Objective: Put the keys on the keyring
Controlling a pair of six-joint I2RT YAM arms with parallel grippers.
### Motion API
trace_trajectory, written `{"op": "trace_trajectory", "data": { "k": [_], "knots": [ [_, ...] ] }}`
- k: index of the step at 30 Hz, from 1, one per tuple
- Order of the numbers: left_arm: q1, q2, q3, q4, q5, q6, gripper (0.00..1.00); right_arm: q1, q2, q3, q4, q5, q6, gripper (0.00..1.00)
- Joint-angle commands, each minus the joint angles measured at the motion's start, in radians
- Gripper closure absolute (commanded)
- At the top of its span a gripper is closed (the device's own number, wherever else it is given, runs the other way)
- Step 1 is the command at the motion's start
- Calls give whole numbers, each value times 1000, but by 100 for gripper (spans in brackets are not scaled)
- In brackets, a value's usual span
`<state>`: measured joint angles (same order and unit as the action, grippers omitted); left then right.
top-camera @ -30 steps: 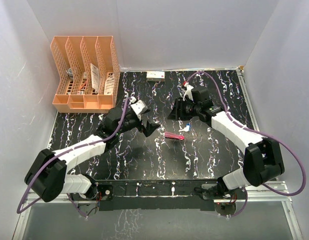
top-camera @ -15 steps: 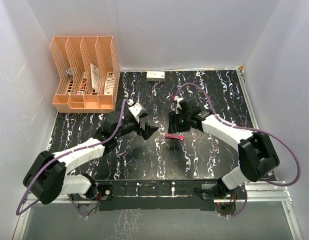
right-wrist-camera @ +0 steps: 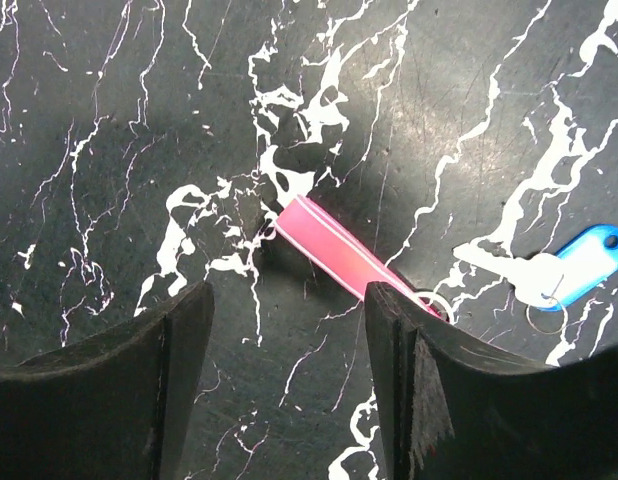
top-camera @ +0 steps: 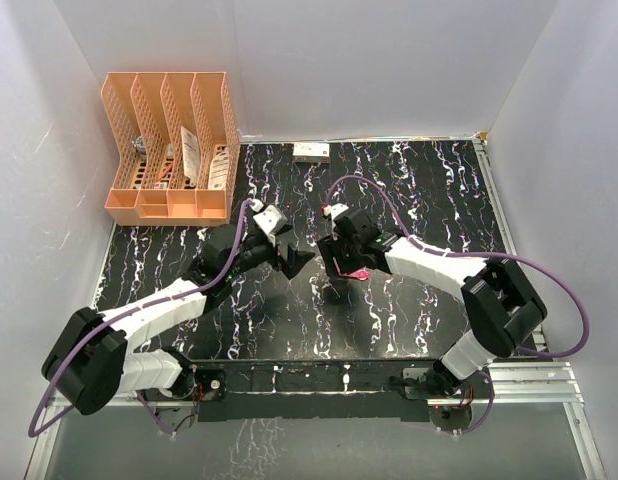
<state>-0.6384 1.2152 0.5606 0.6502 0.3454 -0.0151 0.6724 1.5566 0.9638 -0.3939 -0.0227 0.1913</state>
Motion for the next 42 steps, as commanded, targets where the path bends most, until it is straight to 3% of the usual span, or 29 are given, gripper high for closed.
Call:
{"op": "trace_trajectory", "data": {
  "k": [1,16,20,25,29,38,41,42],
  "knots": [
    [-4,-32,-7,19,-14,10,1,2,0,16,74,42,-42,40],
    [-4,-181,-46,-30,-165,24,1,1,137,69,79,62,-70,44],
    [-5,-182,-44,-39,-171,27,1,1,154,80,77,67,-69,58],
    [-5,-187,-45,-46,-170,30,1,0,157,92,74,85,-57,92],
    [-4,-192,-46,-46,-171,32,1,1,121,112,87,118,-30,100],
    [-4,-170,-24,-57,-138,26,1,-28,-22,204,147,69,19,99],
    [-4,-174,-31,-48,-135,22,1,-28,28,252,63,39,4,53],
    [-5,-176,-33,-48,-135,21,1,-29,53,265,34,28,0,46]
  ]
}}
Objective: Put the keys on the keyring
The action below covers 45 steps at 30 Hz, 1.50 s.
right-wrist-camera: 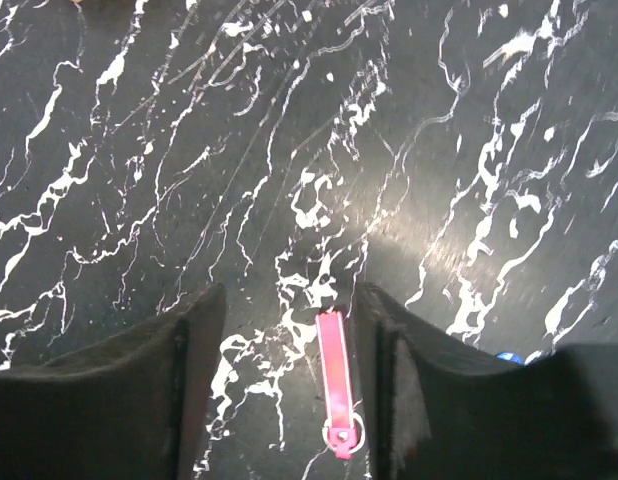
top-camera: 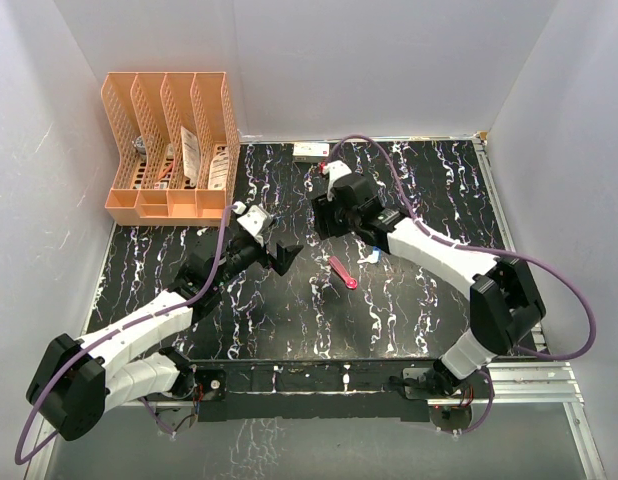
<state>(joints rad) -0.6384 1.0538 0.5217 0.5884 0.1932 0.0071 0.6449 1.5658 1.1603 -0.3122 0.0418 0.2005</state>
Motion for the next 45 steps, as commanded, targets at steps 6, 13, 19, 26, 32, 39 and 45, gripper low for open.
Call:
{"op": "trace_trajectory", "data": {
  "k": [6,13,19,26,32,39,45],
  "knots": [
    [-4,-24,3,10,7,-1,1,-1,125,19,-77,-68,-5,40],
    [-4,-39,-3,1,-9,-3,1,-1,113,-57,-38,-60,9,39],
    [-5,-33,-3,4,-8,-5,1,-1,133,-84,-29,-55,9,39],
    [-4,-31,-3,2,-10,-4,1,-1,155,-95,-15,-43,11,40],
    [-4,-33,-3,-1,-12,-4,1,-1,169,-92,-10,-37,9,41],
    [-4,-39,-6,-3,-17,-2,1,-2,209,-89,-6,-28,13,53],
    [-4,-42,-6,2,-15,-6,1,-1,168,-25,-32,18,13,89]
  ]
}}
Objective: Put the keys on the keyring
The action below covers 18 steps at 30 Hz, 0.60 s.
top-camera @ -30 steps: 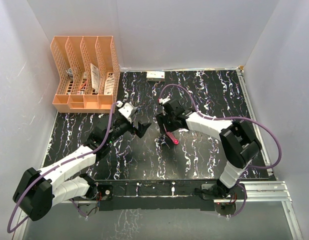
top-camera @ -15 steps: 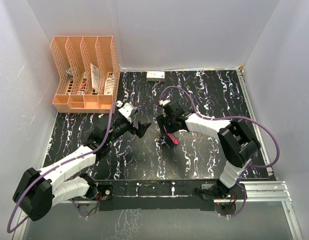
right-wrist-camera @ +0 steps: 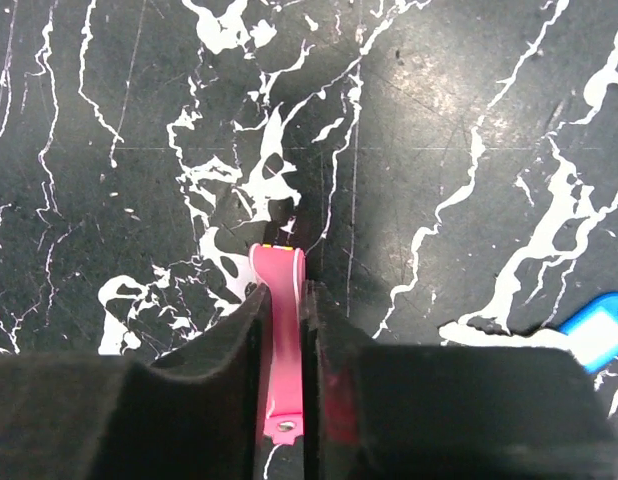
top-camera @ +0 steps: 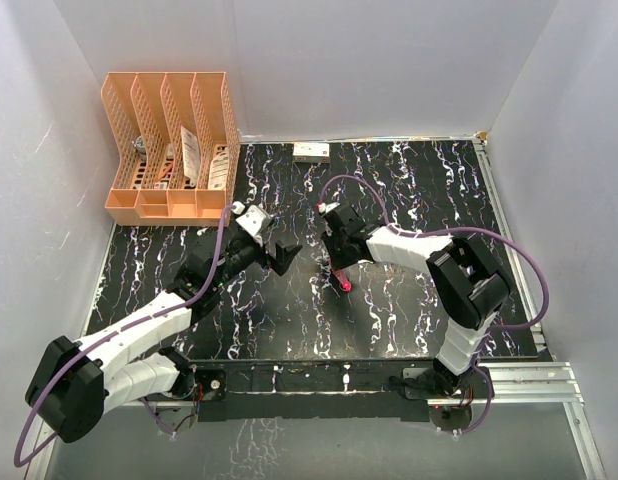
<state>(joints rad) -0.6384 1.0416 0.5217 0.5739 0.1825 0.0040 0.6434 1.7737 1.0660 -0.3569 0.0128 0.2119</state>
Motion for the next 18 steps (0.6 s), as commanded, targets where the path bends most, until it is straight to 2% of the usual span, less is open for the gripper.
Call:
{"op": "trace_trajectory", "data": {
  "k": [1,4,8,18],
  "knots": [
    [-5,-27,-6,21,1,-6,1,0,-72,92,13,52,0,90],
    [-5,-13,0,36,28,-27,1,-12,-166,137,53,61,13,92],
    [-4,15,3,77,112,-53,1,-42,-285,119,171,13,73,91],
    [-4,91,-5,176,204,-68,1,-47,-425,71,262,-34,142,90]
  ]
}}
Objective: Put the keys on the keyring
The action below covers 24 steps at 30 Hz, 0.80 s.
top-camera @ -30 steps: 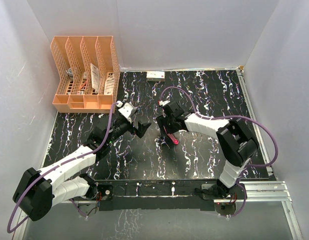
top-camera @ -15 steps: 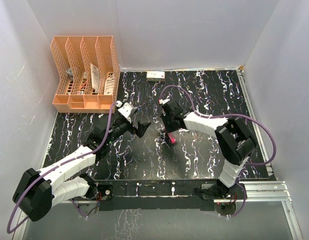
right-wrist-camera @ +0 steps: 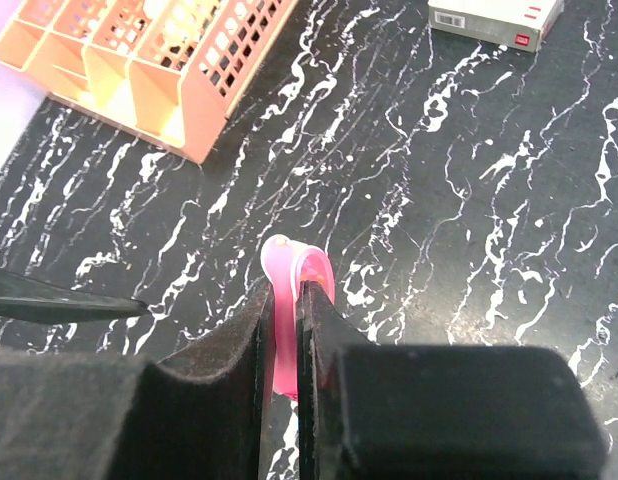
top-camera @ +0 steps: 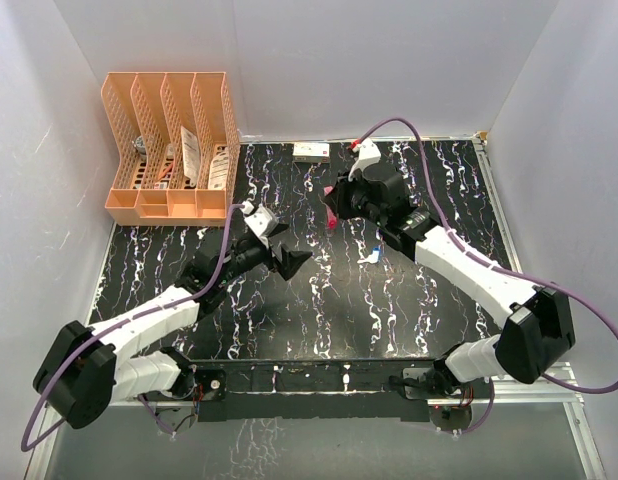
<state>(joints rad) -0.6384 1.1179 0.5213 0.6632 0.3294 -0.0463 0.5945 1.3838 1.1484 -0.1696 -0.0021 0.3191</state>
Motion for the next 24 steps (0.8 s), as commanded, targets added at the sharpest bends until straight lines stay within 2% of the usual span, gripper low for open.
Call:
{"op": "trace_trajectory", "data": {
  "k": [1,14,24],
  "knots": [
    [-5,22,-6,104,59,-22,1,1,-44,-18,78,-19,36,90],
    [-4,159,54,204,117,3,2,1,-69,-26,70,-55,41,88],
    [-4,164,47,232,139,42,6,2,-95,-51,82,-96,17,88]
  ]
}}
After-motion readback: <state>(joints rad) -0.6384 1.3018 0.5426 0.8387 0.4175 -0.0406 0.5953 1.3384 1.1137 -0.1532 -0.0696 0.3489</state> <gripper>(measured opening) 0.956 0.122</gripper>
